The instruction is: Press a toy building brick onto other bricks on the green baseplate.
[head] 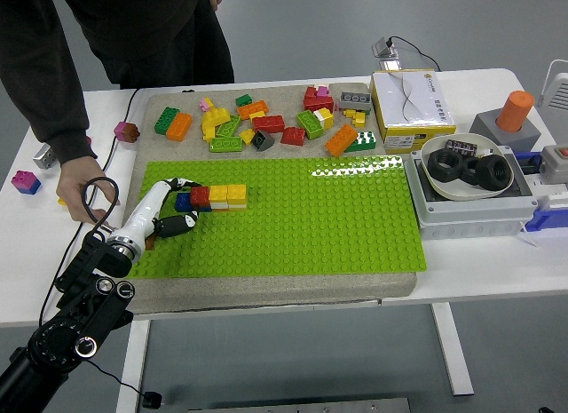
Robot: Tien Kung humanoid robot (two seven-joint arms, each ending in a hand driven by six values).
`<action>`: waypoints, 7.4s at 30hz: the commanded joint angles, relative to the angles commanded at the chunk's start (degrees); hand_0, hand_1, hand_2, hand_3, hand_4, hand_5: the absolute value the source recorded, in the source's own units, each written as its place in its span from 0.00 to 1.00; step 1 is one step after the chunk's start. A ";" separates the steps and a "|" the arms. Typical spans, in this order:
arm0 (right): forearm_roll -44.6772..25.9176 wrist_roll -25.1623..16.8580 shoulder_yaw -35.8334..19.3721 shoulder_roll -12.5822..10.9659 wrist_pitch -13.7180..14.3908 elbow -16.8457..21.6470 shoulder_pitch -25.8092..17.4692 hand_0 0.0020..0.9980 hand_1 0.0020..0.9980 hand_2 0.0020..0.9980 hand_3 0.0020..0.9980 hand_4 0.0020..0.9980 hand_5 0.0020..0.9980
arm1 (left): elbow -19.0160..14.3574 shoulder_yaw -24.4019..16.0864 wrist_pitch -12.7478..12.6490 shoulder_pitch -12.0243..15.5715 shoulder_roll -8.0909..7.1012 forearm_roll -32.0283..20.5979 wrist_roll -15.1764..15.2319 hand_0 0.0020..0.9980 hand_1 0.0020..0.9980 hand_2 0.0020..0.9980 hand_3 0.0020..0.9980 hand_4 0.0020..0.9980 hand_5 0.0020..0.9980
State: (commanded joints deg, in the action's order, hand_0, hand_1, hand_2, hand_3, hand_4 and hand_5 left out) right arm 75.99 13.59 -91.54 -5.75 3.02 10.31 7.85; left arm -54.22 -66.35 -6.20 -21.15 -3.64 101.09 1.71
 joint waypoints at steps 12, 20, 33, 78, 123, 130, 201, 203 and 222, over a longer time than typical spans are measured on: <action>0.19 0.10 0.19 -0.02 0.01 0.00 0.05 0.58 0.57 0.64 0.64 0.64 0.77 | -0.22 0.36 0.12 -0.03 0.03 0.21 -0.11 1.00 0.93 0.89 0.74 0.56 0.00; 0.21 0.11 0.23 0.01 -0.09 0.00 0.01 0.58 0.57 0.64 0.64 0.64 0.77 | -0.14 0.18 0.43 -0.07 0.09 0.63 -0.97 0.99 0.93 0.90 0.81 0.58 0.00; 0.50 0.22 0.25 0.03 -0.31 0.00 0.01 0.58 0.58 0.64 0.64 0.64 0.77 | -0.73 0.15 0.74 -0.14 0.02 0.89 -1.87 0.99 0.93 0.90 0.82 0.59 0.00; 0.89 -0.29 0.05 -0.09 -0.14 0.00 0.07 0.58 0.58 0.64 0.65 0.64 0.77 | -6.95 -2.83 2.15 1.50 -0.21 8.61 -4.79 1.00 0.94 0.93 0.98 0.96 0.11; 0.15 -0.10 0.35 0.30 -0.35 0.00 -0.46 0.58 0.58 0.64 0.65 0.64 0.77 | -21.29 3.23 -16.75 11.33 -4.42 24.51 -5.66 1.00 1.00 1.00 0.66 1.00 1.00; 0.17 -0.05 0.61 0.56 -0.66 0.00 -0.28 0.58 0.58 0.64 0.65 0.64 0.77 | -17.71 7.11 -17.61 8.90 -4.28 22.97 -5.36 1.00 1.00 1.00 0.66 1.00 1.00; 2.21 1.43 0.42 2.69 -3.15 0.00 -2.48 0.60 0.59 0.68 0.66 0.64 0.79 | -4.29 10.45 -21.39 2.41 -1.47 15.28 -4.17 1.00 0.98 1.00 0.65 1.00 1.00; 2.24 1.40 0.40 2.65 -3.16 0.00 -2.44 0.60 0.59 0.68 0.66 0.64 0.79 | -4.16 10.54 -21.35 2.38 -1.48 15.30 -4.20 1.00 0.98 1.00 0.65 1.00 1.00; 2.06 1.20 0.15 2.70 -2.99 0.00 -2.48 0.60 0.59 0.67 0.66 0.66 0.83 | -2.26 11.32 -20.99 1.38 -1.19 14.61 -4.42 1.00 0.98 0.99 0.65 1.00 1.00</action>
State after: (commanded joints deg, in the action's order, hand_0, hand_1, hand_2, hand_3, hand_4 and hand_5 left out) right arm 78.05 14.79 -91.39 -3.05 0.02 10.31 5.37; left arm -56.48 -55.03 -27.19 -19.76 -4.83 115.70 -2.72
